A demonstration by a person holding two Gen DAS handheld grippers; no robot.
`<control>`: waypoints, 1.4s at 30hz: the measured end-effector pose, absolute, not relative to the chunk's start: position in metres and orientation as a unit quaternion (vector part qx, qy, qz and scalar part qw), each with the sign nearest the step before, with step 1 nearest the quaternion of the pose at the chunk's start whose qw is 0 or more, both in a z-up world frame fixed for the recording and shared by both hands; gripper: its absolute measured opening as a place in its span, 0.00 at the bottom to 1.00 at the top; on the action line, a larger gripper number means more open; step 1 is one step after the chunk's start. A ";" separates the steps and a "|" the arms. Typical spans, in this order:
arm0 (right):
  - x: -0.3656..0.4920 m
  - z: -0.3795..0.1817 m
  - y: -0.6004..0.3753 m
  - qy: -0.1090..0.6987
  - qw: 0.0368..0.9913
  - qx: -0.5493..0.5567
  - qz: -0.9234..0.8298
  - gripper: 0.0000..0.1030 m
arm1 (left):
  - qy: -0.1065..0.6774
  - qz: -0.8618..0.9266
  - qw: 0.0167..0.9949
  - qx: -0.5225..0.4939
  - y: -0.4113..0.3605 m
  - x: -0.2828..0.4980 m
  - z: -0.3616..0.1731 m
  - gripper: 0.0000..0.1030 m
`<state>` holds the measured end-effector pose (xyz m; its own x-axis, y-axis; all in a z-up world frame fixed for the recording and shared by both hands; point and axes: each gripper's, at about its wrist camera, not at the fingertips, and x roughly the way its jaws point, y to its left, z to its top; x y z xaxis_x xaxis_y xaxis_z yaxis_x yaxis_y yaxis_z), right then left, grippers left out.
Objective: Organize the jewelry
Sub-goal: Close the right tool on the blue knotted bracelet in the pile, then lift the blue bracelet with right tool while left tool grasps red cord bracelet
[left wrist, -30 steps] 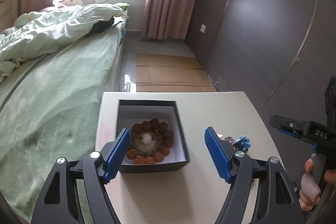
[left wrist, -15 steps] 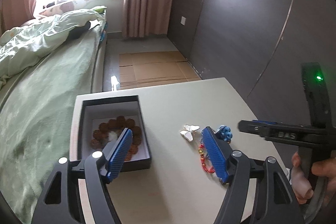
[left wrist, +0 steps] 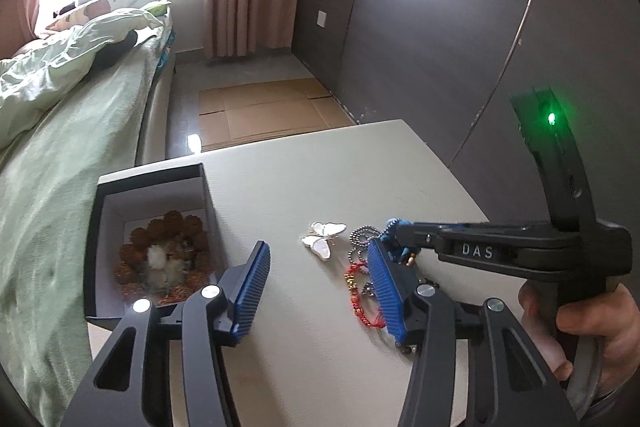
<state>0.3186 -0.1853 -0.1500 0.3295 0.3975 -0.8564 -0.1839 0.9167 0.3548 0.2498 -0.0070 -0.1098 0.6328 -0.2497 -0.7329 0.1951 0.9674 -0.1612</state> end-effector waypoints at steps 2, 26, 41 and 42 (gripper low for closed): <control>0.317 -0.146 -0.188 0.548 0.811 0.101 0.178 0.12 | 0.411 -0.127 0.902 -0.031 -0.010 0.250 -0.111 0.47; 0.300 -0.090 -0.246 0.457 0.855 0.186 0.160 0.12 | 0.450 -0.169 0.876 0.034 -0.059 0.250 -0.143 0.47; 0.300 -0.088 -0.244 0.464 0.856 0.162 0.158 0.12 | 0.473 -0.166 0.863 0.068 -0.089 0.261 -0.179 0.34; 0.304 -0.099 -0.240 0.488 0.845 0.152 0.156 0.12 | 0.473 -0.165 0.863 0.066 -0.088 0.262 -0.179 0.19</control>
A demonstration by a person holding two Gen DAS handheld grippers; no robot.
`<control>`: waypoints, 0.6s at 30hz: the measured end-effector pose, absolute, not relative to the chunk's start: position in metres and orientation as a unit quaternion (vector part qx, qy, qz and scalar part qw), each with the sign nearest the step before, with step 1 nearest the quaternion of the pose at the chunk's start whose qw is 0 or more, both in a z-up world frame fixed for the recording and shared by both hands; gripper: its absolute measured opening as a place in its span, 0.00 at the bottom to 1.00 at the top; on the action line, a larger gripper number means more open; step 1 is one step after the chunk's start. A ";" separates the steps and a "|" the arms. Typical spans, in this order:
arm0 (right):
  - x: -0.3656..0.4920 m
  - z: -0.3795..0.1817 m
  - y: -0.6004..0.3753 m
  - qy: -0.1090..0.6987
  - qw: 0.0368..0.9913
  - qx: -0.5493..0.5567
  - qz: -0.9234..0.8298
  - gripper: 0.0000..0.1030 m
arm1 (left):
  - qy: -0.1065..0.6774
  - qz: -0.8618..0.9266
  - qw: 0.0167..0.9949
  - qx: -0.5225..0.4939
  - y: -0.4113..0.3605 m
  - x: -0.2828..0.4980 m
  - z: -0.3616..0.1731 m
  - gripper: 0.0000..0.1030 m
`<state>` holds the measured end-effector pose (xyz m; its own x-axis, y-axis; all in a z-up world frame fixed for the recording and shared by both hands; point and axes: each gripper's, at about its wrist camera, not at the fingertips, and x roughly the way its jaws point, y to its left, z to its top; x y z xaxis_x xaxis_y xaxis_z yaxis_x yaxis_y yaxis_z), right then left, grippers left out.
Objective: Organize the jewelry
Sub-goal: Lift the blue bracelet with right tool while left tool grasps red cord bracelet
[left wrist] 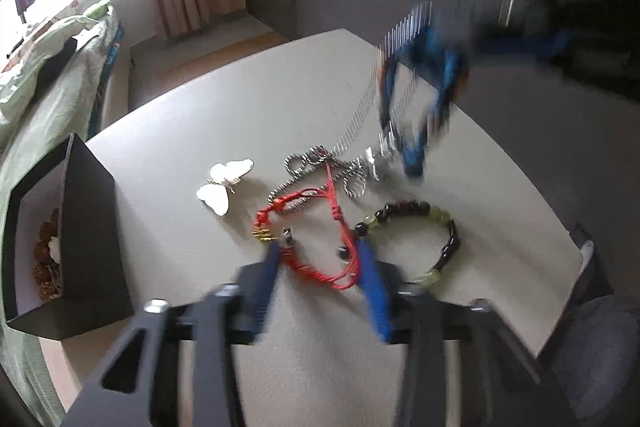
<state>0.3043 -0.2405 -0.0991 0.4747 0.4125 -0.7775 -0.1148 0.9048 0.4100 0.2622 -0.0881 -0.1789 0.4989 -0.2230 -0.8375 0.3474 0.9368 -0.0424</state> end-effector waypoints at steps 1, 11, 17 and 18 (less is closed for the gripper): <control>0.307 -0.107 -0.239 0.504 0.837 0.148 0.155 0.12 | 0.474 -0.166 0.863 0.060 -0.086 0.263 -0.178 0.12; 0.312 -0.131 -0.247 0.548 0.816 0.138 0.125 0.12 | 0.455 -0.167 0.874 0.021 -0.065 0.265 -0.159 0.01; 0.302 -0.108 -0.246 0.504 0.830 0.166 0.172 0.11 | 0.444 -0.166 0.881 0.003 -0.053 0.263 -0.144 0.01; 0.299 -0.102 -0.245 0.493 0.833 0.173 0.184 0.11 | 0.440 -0.166 0.882 -0.002 -0.050 0.263 -0.140 0.01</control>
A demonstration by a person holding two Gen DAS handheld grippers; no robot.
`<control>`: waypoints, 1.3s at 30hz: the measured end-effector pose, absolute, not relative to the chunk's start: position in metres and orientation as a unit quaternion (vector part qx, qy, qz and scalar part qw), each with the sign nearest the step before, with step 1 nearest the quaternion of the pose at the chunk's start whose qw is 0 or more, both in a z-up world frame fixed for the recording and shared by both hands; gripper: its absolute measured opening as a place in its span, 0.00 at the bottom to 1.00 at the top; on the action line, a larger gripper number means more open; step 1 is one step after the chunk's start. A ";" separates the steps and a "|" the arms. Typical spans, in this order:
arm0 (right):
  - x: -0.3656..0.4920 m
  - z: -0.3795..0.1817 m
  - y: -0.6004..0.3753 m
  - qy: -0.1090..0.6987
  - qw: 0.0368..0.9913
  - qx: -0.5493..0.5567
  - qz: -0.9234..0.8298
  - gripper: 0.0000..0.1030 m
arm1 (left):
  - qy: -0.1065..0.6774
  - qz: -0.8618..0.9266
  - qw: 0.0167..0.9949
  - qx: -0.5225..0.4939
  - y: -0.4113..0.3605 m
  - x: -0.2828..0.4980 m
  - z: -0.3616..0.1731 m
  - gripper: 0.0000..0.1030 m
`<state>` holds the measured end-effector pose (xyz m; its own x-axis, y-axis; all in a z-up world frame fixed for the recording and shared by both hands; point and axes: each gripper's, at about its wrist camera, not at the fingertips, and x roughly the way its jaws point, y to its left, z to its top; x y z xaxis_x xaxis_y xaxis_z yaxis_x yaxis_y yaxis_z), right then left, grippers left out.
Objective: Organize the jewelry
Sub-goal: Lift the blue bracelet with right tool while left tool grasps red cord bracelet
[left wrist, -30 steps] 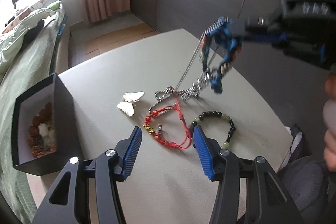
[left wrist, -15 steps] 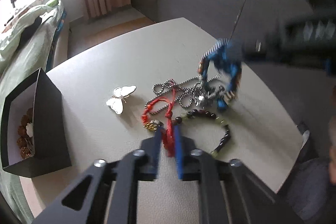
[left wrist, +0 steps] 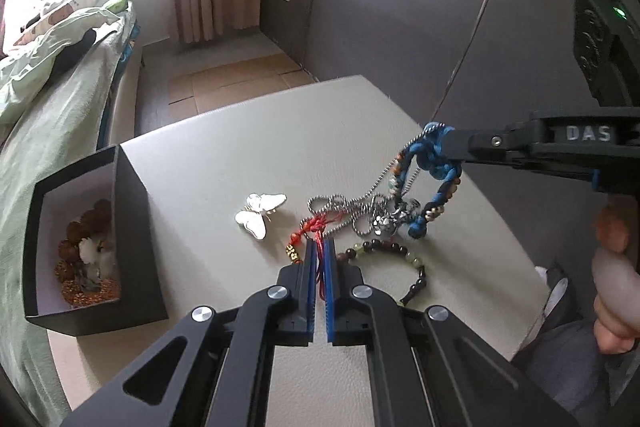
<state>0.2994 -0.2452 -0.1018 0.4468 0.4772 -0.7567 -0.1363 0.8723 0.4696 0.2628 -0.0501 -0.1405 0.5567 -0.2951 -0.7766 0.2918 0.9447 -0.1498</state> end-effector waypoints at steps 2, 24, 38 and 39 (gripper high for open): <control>0.295 -0.093 -0.245 0.478 0.835 0.185 0.201 0.11 | 0.434 -0.167 0.885 -0.013 -0.044 0.261 -0.133 0.01; 0.295 -0.100 -0.222 0.523 0.799 0.189 0.227 0.11 | 0.400 -0.172 0.897 -0.071 -0.006 0.239 -0.093 0.01; 0.286 -0.150 -0.229 0.607 0.768 0.134 0.155 0.10 | 0.458 -0.190 0.868 -0.028 -0.040 0.244 -0.124 0.49; 0.285 -0.151 -0.231 0.607 0.768 0.135 0.154 0.10 | 0.455 -0.190 0.870 -0.024 -0.041 0.245 -0.124 0.65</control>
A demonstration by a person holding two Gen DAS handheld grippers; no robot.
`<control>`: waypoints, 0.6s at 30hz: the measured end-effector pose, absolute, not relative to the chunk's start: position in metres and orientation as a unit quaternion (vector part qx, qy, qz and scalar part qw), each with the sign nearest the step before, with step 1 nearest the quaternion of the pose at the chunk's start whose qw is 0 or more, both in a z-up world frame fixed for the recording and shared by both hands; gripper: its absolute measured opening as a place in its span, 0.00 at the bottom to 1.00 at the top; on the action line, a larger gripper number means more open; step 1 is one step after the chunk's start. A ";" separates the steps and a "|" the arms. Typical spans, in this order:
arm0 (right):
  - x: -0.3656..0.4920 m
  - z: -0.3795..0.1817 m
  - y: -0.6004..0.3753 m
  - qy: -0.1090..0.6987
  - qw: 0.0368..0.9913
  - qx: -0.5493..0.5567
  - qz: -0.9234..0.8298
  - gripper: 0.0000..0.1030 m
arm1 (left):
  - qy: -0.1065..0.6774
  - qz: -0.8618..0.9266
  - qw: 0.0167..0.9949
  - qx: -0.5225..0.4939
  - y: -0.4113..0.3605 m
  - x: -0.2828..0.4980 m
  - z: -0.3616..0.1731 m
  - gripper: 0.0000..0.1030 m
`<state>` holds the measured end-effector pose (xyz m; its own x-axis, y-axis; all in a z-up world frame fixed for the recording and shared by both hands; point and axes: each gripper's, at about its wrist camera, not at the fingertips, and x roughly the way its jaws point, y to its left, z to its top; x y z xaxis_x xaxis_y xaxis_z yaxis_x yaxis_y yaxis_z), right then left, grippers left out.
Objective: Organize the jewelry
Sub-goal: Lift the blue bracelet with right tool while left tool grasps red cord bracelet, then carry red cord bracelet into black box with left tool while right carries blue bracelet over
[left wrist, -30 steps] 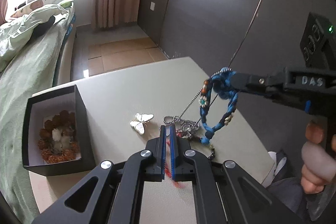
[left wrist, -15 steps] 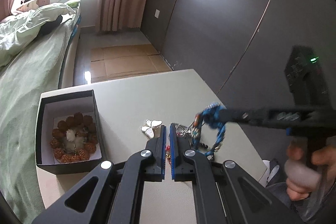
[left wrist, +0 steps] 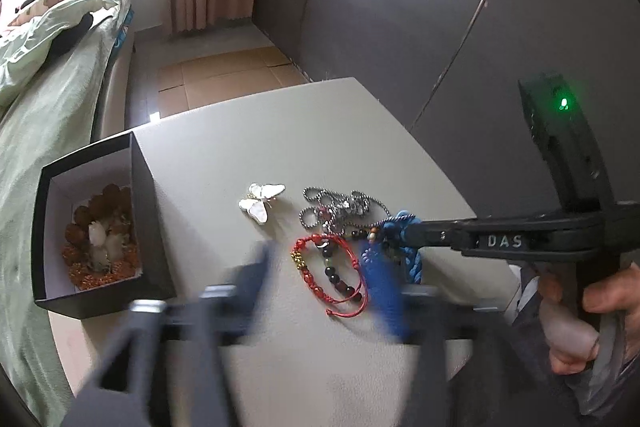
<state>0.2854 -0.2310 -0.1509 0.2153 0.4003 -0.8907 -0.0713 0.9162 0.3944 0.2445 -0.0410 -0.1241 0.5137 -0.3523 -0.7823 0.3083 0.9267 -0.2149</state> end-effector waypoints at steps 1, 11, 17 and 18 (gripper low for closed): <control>0.284 -0.151 -0.233 0.607 0.767 0.137 0.153 0.10 | 0.451 -0.192 0.871 -0.018 -0.044 0.243 -0.125 0.67; 0.272 -0.133 -0.251 0.584 0.783 0.152 0.154 0.09 | 0.492 -0.207 0.846 0.015 -0.068 0.247 -0.160 0.50; 0.266 -0.122 -0.265 0.573 0.784 0.168 0.168 0.09 | 0.496 -0.195 0.844 0.060 -0.083 0.250 -0.176 0.12; 0.265 -0.122 -0.263 0.576 0.785 0.157 0.168 0.09 | 0.498 -0.199 0.842 0.055 -0.083 0.251 -0.176 0.00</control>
